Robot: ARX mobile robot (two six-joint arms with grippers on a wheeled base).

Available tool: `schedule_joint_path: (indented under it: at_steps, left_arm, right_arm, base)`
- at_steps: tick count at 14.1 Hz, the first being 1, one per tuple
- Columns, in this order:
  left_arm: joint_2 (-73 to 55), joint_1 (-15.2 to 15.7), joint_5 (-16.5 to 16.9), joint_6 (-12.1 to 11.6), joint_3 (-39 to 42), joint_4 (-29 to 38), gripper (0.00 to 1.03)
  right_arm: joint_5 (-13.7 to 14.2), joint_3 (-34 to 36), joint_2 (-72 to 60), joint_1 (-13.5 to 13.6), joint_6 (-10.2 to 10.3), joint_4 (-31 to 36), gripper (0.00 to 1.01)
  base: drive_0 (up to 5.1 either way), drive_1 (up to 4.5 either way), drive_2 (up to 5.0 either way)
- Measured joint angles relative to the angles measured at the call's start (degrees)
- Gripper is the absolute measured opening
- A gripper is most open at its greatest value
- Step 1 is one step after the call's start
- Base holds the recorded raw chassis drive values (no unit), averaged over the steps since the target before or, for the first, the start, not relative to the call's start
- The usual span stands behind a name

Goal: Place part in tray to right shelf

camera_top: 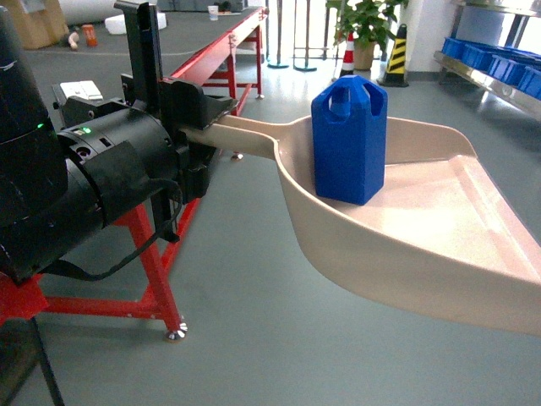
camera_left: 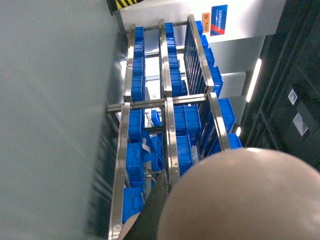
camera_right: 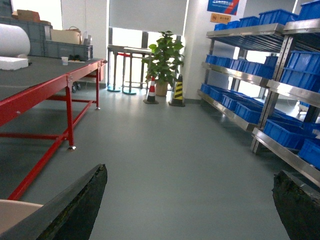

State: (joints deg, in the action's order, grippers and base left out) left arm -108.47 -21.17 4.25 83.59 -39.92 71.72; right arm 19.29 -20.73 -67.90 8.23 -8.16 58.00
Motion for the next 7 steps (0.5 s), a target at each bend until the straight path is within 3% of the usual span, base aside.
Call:
schedule_joint_path:
  at_steps: [7]
  left_arm:
    - [0.0, 0.0, -0.2, 0.0, 0.0, 0.09, 0.13]
  right_arm:
    - [0.0, 0.0, 0.0, 0.0, 0.0, 0.13, 0.98]
  base:
    - [5.0, -2.36, -2.4]
